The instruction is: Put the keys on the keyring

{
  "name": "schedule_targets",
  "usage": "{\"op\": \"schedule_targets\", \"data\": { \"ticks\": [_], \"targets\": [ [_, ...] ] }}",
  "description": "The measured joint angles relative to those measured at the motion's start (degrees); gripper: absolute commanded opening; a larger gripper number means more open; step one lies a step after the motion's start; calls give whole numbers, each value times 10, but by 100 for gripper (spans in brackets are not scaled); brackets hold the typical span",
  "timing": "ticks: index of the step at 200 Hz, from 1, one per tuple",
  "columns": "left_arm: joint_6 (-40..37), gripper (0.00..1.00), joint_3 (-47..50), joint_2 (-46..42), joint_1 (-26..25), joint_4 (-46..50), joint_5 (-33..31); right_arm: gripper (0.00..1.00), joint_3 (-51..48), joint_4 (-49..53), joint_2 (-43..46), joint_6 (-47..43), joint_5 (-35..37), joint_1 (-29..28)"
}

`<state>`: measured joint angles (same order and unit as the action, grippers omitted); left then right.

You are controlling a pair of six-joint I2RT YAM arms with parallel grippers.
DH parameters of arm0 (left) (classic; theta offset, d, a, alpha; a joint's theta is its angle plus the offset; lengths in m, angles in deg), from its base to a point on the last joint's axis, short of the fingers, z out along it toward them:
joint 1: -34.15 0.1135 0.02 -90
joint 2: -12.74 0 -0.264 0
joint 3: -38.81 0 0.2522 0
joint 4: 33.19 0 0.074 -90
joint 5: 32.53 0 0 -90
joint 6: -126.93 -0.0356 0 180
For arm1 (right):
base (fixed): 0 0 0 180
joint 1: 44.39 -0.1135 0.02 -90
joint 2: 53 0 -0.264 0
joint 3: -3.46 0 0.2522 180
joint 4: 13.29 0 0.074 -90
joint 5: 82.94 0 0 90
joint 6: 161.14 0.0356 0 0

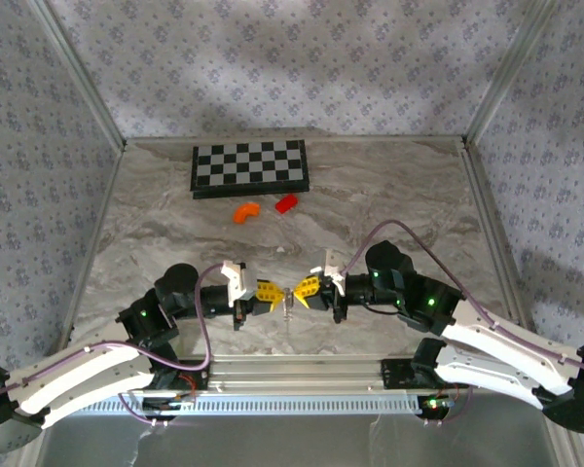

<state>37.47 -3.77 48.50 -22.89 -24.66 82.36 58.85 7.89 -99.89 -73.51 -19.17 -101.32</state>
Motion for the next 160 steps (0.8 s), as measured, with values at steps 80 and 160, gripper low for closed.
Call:
{"op": "schedule_targets", "data": {
  "ticks": [80, 160],
  "targets": [
    [0, 0, 0, -7, 0, -1, -9, 0, 0, 5, 13, 0, 22, -10],
    [0, 0, 0, -9, -1, -1, -9, 0, 0, 10, 13, -2, 40, -22]
  ]
}}
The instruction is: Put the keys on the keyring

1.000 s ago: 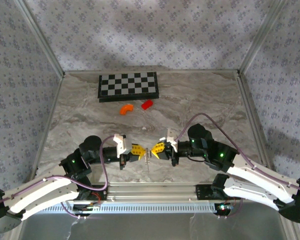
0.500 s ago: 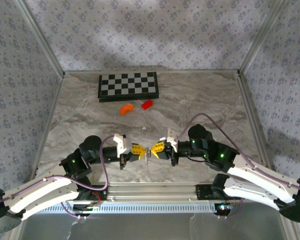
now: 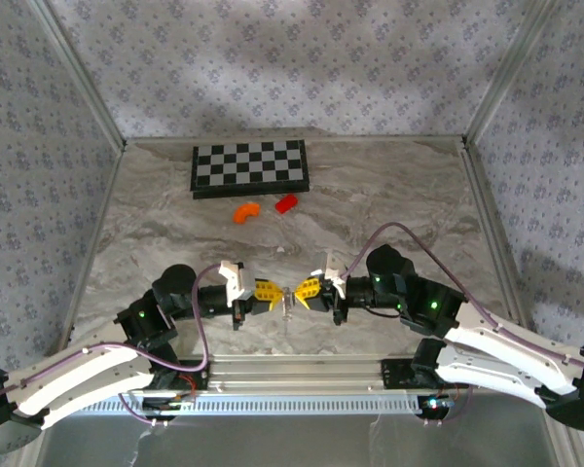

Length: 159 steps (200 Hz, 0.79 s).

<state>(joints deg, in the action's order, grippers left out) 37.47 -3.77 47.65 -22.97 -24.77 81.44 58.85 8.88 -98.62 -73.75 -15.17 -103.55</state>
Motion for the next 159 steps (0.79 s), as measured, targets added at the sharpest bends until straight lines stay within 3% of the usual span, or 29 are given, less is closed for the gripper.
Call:
{"op": "schedule_targets", "data": {
  "ticks": [159],
  "targets": [
    [0, 0, 0, 0, 0, 0, -2, 0, 0, 2, 0, 0, 9, -3]
  ]
}}
